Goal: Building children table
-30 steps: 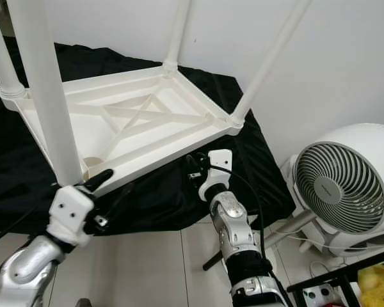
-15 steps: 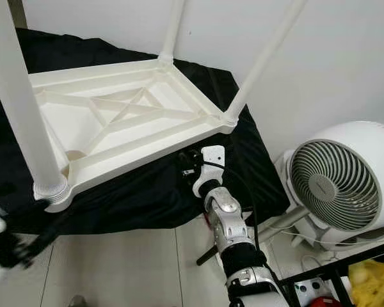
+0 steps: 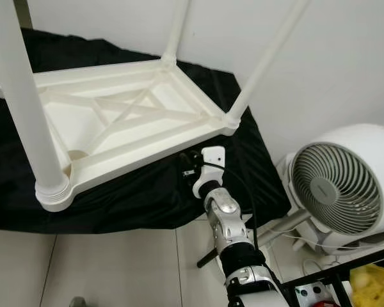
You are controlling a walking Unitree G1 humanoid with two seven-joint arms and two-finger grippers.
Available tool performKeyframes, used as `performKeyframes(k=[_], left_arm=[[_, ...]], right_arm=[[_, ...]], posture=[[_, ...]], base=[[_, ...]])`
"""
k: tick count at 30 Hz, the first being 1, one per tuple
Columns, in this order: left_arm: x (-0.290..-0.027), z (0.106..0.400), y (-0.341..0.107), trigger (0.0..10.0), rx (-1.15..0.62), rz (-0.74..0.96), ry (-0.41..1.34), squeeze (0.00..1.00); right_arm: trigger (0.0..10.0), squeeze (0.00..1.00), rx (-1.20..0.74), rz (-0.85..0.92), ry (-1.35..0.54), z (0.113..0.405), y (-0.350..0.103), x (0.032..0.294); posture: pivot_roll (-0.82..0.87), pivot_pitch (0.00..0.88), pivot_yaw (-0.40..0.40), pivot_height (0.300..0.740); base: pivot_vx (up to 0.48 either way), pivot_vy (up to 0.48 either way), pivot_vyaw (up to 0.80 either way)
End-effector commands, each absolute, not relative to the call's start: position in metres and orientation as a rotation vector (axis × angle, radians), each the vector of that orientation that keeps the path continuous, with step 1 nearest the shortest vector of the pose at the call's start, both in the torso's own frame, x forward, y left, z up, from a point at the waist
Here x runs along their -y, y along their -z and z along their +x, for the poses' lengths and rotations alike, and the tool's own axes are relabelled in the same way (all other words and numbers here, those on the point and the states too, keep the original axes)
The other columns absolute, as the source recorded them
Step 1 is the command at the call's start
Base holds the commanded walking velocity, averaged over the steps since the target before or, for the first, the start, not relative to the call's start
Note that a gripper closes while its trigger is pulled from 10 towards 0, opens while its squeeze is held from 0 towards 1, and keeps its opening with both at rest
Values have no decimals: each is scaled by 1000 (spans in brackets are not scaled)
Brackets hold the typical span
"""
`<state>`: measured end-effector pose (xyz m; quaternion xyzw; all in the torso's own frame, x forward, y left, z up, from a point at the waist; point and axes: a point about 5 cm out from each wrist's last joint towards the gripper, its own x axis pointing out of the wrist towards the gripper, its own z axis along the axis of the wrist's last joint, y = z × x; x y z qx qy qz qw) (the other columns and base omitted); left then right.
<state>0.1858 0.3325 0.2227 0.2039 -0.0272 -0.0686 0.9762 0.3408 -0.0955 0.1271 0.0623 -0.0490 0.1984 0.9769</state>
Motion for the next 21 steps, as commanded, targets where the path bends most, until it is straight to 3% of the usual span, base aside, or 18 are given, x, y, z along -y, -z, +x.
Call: performKeyframes(k=[1, 8, 21], left_arm=[[-336, 193, -218, 10000, 49, 379, 104, 0], [-316, 234, -221, 10000, 132, 361, 70, 0], [-221, 275, -223, 10000, 281, 177, 332, 0]], right_arm=[[10000, 0, 82, 129, -360, 341, -122, 105], [10000, 0, 50, 102, -263, 350, -121, 115], [10000, 0, -12, 118, -31, 377, -129, 151]], posture=[[212, 99, -237, 740], [173, 98, -223, 740], [107, 126, -228, 740]], base=[[0, 0, 0], [0, 0, 0], [0, 0, 0]])
